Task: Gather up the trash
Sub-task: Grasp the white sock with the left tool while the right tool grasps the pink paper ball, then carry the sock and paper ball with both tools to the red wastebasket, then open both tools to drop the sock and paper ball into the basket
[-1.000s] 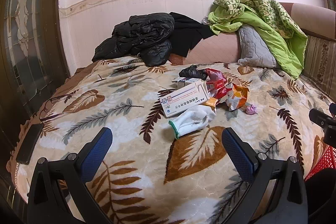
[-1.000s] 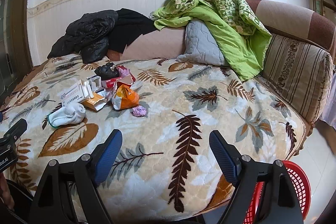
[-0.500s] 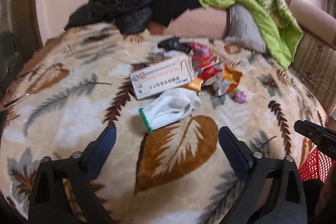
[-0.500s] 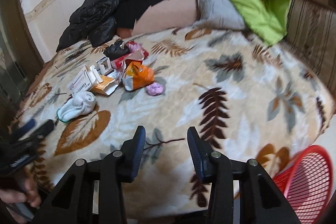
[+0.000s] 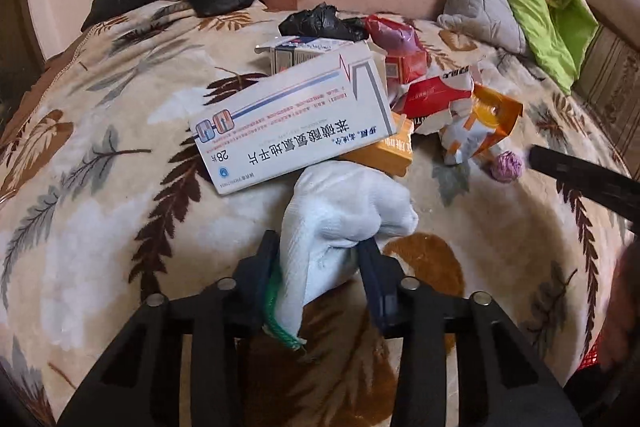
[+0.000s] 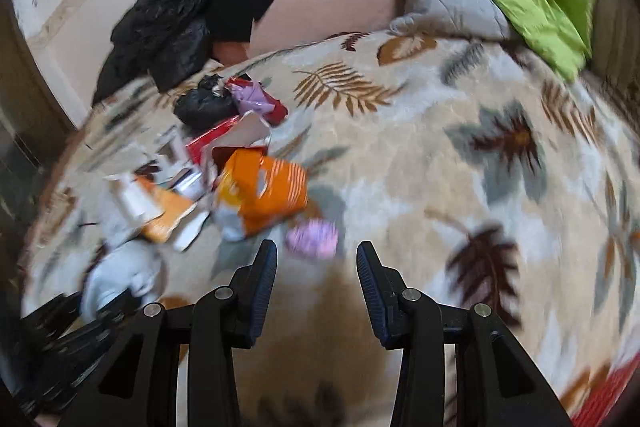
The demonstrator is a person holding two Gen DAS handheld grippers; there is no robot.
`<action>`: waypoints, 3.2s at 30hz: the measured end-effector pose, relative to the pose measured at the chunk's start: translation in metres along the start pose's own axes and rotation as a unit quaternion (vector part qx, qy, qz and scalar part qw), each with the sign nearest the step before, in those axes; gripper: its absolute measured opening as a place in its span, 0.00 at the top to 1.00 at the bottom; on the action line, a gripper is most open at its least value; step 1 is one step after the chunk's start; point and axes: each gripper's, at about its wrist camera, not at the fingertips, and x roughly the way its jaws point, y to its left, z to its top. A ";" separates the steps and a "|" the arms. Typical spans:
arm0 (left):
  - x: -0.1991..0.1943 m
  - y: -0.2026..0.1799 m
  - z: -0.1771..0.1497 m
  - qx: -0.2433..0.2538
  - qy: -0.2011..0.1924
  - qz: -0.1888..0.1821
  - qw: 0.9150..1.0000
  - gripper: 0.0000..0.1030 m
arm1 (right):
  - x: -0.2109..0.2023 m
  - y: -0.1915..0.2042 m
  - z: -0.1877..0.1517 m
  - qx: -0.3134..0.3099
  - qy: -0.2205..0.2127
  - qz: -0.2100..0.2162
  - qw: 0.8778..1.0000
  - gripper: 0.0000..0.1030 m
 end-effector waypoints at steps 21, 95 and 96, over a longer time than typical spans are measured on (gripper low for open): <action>-0.039 -0.016 -0.001 0.016 -0.076 -0.044 0.996 0.80 | -0.031 -0.022 -0.010 0.041 -0.028 0.036 0.998 0.75; -0.292 -0.359 -0.030 0.250 -0.041 -0.315 0.915 0.21 | -0.235 -0.368 -0.197 0.294 -0.194 -0.189 0.917 0.34; -0.301 -0.359 -0.030 0.252 -0.043 -0.318 0.913 0.20 | -0.233 -0.365 -0.198 0.292 -0.191 -0.187 0.918 0.34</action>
